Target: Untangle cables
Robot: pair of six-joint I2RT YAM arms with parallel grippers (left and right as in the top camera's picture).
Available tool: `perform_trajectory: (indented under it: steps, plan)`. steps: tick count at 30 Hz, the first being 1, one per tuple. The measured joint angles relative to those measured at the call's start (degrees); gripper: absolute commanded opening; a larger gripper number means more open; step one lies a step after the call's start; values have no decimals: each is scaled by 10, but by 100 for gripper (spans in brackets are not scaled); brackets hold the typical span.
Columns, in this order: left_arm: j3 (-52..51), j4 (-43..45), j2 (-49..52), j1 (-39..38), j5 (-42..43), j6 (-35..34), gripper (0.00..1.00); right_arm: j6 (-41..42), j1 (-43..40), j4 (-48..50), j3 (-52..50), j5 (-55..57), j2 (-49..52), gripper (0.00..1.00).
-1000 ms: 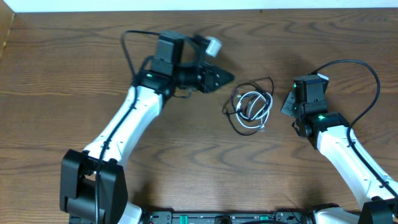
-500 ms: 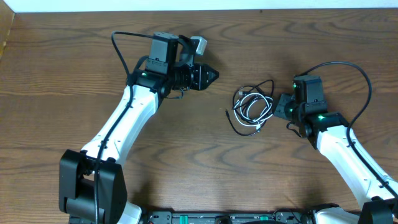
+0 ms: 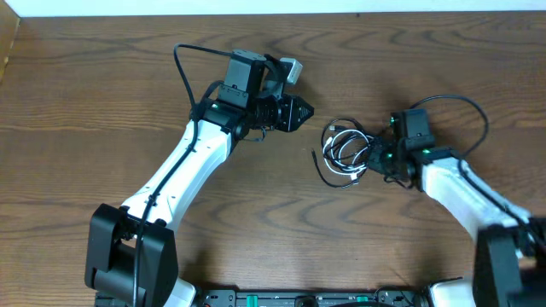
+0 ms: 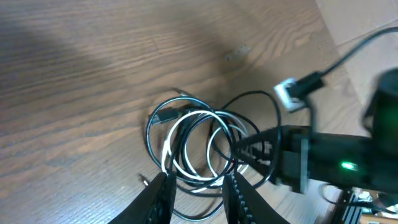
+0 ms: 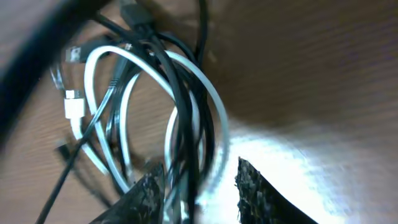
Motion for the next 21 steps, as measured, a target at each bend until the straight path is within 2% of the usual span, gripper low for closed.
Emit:
perform_trajectory:
  steps: [1,5,11,16,21]
  plan:
    - [0,-2,0,0,-2,0,29,1,0,12,0,-10,21,2]
    - [0,-12,1,0,-2,0,29,4,0,59,0,-66,73,1]
    - [0,-20,2,0,-2,0,30,-32,-10,99,0,-122,69,1]
    - [0,-21,2,0,-2,0,31,-138,-26,188,1,-259,-21,1]
    - [0,-21,2,0,-2,0,31,-184,-49,241,9,-365,-126,1]
